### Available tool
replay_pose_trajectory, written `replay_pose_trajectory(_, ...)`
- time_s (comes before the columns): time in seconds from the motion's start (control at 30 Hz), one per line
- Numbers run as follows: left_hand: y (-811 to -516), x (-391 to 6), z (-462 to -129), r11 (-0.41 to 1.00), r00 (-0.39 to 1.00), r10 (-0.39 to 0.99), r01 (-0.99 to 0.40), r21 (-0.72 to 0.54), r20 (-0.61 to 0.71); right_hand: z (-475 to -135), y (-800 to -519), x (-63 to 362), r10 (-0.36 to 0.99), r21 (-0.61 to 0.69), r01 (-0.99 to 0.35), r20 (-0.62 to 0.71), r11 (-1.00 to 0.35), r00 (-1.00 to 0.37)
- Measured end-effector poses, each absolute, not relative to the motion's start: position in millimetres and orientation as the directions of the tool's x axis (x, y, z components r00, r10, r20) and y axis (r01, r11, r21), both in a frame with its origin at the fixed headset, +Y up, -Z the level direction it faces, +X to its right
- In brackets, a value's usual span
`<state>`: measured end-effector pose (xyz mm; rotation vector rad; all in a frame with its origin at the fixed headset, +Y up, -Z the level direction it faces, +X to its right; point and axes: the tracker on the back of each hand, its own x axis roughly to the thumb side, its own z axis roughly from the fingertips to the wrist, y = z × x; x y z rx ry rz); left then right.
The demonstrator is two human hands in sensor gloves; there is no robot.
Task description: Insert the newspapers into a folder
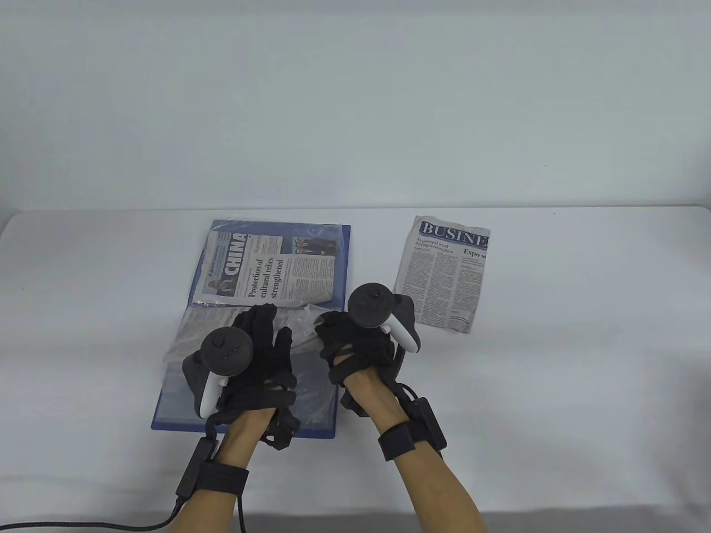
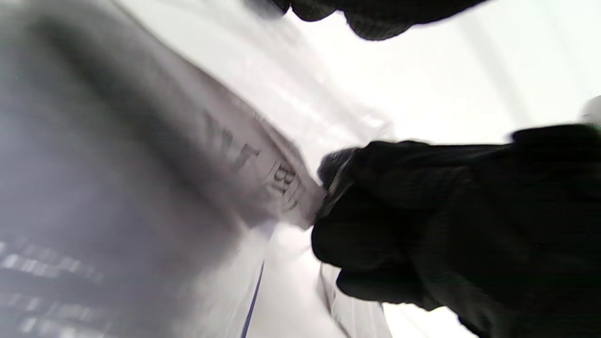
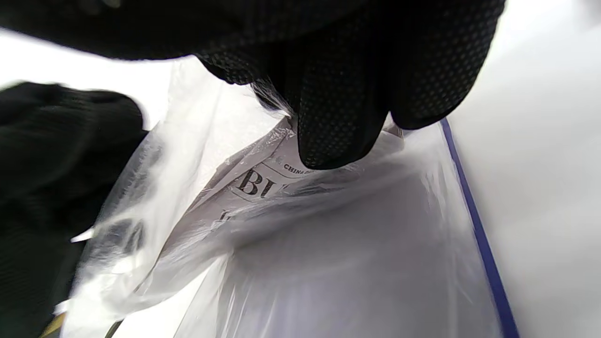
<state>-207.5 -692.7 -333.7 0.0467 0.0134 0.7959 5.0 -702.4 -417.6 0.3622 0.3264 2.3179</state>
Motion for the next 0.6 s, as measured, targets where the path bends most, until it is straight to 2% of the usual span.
replay_pose_trajectory(0.1, -679, -205, -329, 0.74, 0.748, 0.663, -0.661, 0.125, 0.028, -436, -695, 14, 0.762, 0.291, -0.714, 0.098, -0.637, -0.64)
replay_pose_trajectory(0.27, -681, -203, -330, 0.828, 0.828, 0.555, -0.541, 0.147, -0.08, -460, -696, 25, 0.883, 0.217, -0.868, -0.049, -0.446, -0.466)
replay_pose_trajectory(0.47, -699, -212, -338, 0.808, 0.787, 0.583, -0.587, 0.048, -0.203, -495, -696, 26, 0.924, 0.151, -0.929, -0.133, -0.338, -0.357)
replay_pose_trajectory(0.6, -713, -215, -344, 0.759, 0.74, 0.629, -0.65, -0.017, -0.237, -518, -695, 22, 0.921, 0.127, -0.928, -0.129, -0.352, -0.367)
